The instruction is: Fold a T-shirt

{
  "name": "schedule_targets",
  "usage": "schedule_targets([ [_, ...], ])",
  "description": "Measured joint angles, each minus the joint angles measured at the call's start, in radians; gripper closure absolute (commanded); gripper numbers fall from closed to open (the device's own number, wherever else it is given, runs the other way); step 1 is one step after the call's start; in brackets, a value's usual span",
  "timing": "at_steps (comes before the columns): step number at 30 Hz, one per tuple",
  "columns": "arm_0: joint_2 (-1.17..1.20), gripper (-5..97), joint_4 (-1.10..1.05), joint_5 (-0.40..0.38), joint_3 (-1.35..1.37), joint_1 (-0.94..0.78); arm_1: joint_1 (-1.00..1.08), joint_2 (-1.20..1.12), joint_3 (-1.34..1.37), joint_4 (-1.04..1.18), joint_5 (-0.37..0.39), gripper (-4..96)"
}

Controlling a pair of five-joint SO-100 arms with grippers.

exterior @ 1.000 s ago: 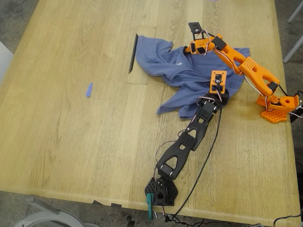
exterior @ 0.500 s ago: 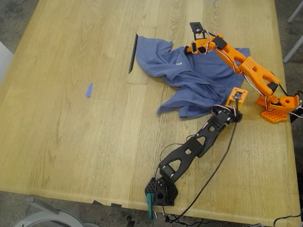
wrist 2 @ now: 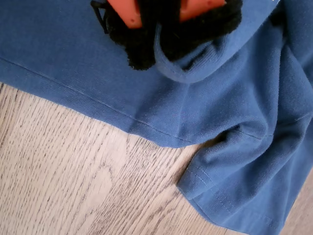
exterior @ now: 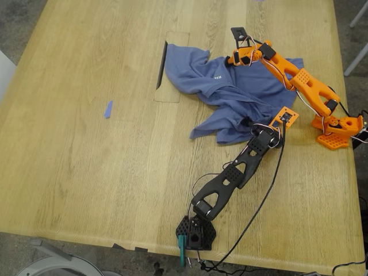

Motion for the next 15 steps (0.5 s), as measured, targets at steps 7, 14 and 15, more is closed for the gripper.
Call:
schedule_targets([
  [7, 0.003, 3, 0.035, 0.118, 0.000, 0.054, -0.006, 0.000, 0.000, 0.009, 0.000, 91.5],
  [14, 0.000, 6, -0.012, 0.218, 0.000, -0.032, -0.014, 0.000, 0.000, 0.020, 0.000, 91.5],
  [15, -0.006, 8, -0.012, 0.229, 0.000, -0.052, -0.017, 0.002, 0.000, 0.021, 0.000, 91.5],
])
